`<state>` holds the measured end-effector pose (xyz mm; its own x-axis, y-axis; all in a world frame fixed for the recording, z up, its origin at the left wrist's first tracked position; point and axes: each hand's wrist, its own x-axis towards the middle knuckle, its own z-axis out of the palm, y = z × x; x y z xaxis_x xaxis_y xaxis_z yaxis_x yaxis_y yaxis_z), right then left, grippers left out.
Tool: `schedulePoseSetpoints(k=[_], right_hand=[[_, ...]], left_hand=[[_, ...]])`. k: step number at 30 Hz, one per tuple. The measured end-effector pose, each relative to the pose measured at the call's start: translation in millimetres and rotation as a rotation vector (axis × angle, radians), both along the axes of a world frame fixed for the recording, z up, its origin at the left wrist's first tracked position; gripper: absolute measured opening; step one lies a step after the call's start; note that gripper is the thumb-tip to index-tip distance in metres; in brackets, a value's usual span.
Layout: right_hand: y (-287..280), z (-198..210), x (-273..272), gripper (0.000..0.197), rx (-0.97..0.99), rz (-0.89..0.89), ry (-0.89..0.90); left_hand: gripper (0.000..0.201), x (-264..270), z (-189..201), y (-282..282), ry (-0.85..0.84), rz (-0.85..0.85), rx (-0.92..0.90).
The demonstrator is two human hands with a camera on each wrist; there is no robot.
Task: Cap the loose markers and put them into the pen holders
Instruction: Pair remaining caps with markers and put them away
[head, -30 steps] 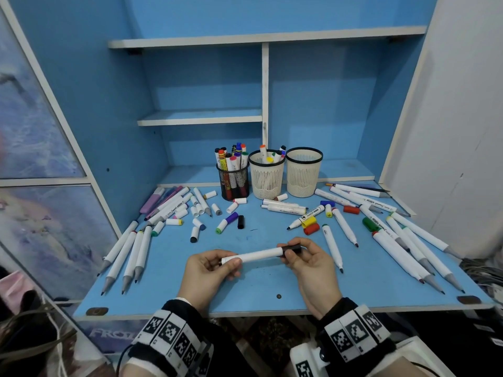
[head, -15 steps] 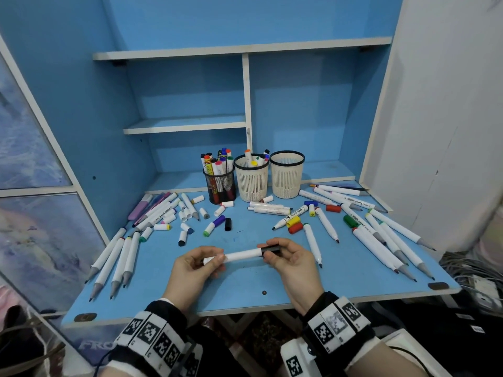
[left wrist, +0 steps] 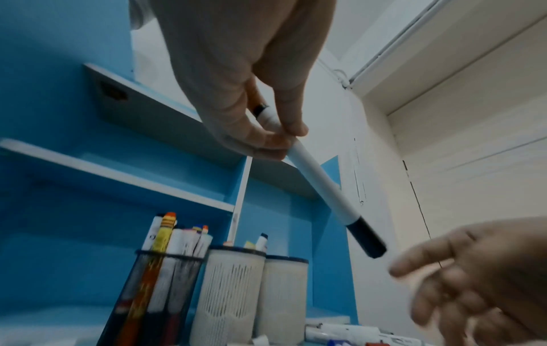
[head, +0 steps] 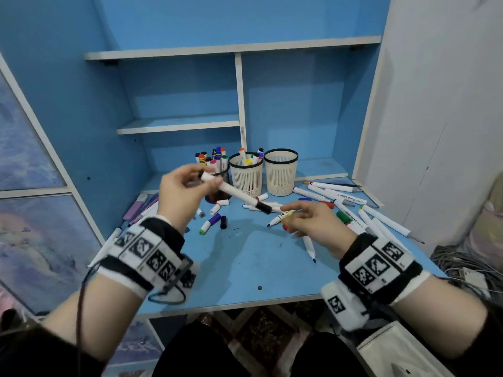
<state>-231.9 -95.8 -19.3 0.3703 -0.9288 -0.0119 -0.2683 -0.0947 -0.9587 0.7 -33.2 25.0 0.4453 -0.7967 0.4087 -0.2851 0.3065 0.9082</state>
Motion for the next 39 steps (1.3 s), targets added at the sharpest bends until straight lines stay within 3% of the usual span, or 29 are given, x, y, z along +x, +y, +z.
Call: schedulePoseSetpoints(k=[4, 6, 9, 14, 15, 19, 23, 29, 33, 37, 39], right_hand=[[-22.8, 5.9, -13.9, 0.021, -0.103, 0.179, 0.619], [-26.5, 6.4, -19.7, 0.019, -0.081, 0.263, 0.829], [-29.4, 3.4, -26.7, 0.016, -0.125, 0.293, 0.990], [-36.3, 2.1, -32.9, 0.008, -0.154, 0.314, 1.072], [-37.9, 2.7, -34.9, 0.013, -0.146, 0.317, 1.069], [-44.7, 5.2, -47.7, 0.037, -0.089, 0.249, 0.939], [-54.1, 11.0, -62.7, 0.048, -0.021, 0.105, 0.558], [-52.4, 39.5, -80.1, 0.041, 0.030, -0.037, 0.016], [-53.3, 50.4, -93.8, 0.037, 0.030, -0.088, -0.144], [-53.9, 58.4, -104.5, 0.027, 0.048, -0.127, -0.281], [-54.8, 62.1, -108.7, 0.026, 0.027, -0.159, -0.312]], left_hand=[[0.021, 15.1, 28.5, -40.5, -0.080, 0.080, -0.049], [0.023, 19.6, 39.1, -59.9, -0.125, 0.122, -0.050], [0.023, 22.4, 48.5, -82.6, -0.202, 0.148, -0.011], [0.024, 18.8, 57.6, -113.1, -0.331, 0.233, 0.029], [0.025, 18.1, 58.4, -118.8, -0.346, 0.242, 0.028], [0.028, 15.0, 57.1, -140.3, -0.397, 0.219, 0.065], [0.028, 8.5, 44.7, -160.4, -0.395, 0.226, 0.091], [0.027, 0.4, 15.9, -186.8, -0.513, 0.270, 0.218], [0.028, -1.8, 8.3, -198.0, -0.562, 0.293, 0.281], [0.037, -24.0, 9.8, -201.5, -0.589, 0.315, 0.167], [0.035, -46.6, 12.1, -202.3, -0.628, 0.238, 0.098]])
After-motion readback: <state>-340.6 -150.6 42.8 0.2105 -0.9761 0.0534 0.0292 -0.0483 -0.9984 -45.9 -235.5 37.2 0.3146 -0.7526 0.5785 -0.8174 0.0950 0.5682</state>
